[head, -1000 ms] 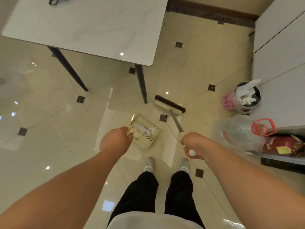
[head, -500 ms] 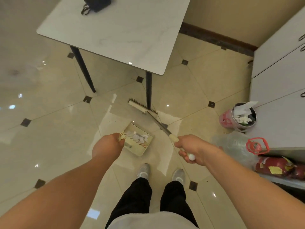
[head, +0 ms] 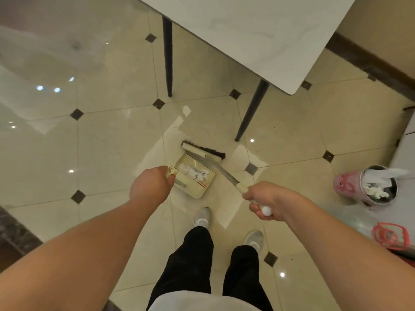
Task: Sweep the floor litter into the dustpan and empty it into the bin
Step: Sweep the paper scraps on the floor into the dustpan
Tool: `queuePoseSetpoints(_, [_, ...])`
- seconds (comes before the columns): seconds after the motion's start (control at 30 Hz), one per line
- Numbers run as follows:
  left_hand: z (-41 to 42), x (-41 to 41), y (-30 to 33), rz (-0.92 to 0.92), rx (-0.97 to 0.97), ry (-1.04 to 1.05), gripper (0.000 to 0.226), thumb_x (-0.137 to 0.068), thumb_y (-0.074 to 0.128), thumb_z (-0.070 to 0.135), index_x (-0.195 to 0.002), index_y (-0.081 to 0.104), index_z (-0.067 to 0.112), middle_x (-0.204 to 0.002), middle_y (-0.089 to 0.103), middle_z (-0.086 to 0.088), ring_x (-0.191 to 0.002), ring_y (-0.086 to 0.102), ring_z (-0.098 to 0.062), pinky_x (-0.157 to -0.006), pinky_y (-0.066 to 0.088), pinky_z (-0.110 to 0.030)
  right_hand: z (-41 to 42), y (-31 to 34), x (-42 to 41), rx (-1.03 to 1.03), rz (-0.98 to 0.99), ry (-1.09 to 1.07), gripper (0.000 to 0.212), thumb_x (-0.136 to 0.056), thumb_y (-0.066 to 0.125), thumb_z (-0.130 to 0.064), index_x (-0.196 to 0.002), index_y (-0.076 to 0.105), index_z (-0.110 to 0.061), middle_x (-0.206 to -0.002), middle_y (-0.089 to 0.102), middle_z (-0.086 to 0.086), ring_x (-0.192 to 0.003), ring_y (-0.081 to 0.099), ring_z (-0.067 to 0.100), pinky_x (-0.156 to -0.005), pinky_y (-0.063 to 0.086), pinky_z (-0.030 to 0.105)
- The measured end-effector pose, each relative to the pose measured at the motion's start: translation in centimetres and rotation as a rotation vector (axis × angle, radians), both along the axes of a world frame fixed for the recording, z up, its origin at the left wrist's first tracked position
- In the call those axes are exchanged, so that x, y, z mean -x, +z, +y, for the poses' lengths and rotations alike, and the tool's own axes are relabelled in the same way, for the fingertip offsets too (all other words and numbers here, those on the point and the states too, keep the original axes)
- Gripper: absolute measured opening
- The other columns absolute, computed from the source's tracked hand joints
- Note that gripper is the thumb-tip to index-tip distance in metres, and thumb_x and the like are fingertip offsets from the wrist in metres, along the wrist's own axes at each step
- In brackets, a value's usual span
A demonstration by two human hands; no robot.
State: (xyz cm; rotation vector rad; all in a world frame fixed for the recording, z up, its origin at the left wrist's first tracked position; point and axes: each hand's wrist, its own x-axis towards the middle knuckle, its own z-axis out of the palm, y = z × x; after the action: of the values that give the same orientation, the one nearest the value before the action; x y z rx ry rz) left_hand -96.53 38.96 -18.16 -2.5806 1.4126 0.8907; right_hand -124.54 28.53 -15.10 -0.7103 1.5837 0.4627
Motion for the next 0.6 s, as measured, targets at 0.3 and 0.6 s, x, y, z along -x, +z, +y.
queuePoseSetpoints(0.3, [2.9, -4.7, 1.0, 0.016, 0.039, 0.106, 0.022, -0.100, 0.051, 0.042, -0.091, 0.060, 0.023, -0.071, 0.056, 0.005, -0.068, 0.058, -0.022, -0.054, 0.041, -0.029, -6.1, 4.0, -6.7, 0.169, -0.034, 0.058, 0.026, -0.097, 0.058, -0.019, -0.121, 0.057, -0.010, -0.059, 0.051, 0.004, -0.042, 0.040, 0.009, -0.040, 0.036, 0.019])
queuePoseSetpoints(0.6, [6.2, -9.4, -1.5, -0.045, 0.030, 0.202, 0.029, -0.100, 0.049, 0.043, -0.101, 0.065, 0.019, -0.080, 0.065, -0.002, -0.071, 0.057, -0.024, -0.055, 0.038, -0.030, -4.4, -4.3, -19.4, 0.193, 0.115, 0.190, 0.010, -0.100, 0.051, -0.014, -0.092, 0.055, -0.009, -0.069, 0.050, 0.006, -0.052, 0.045, 0.012, -0.034, 0.039, 0.015])
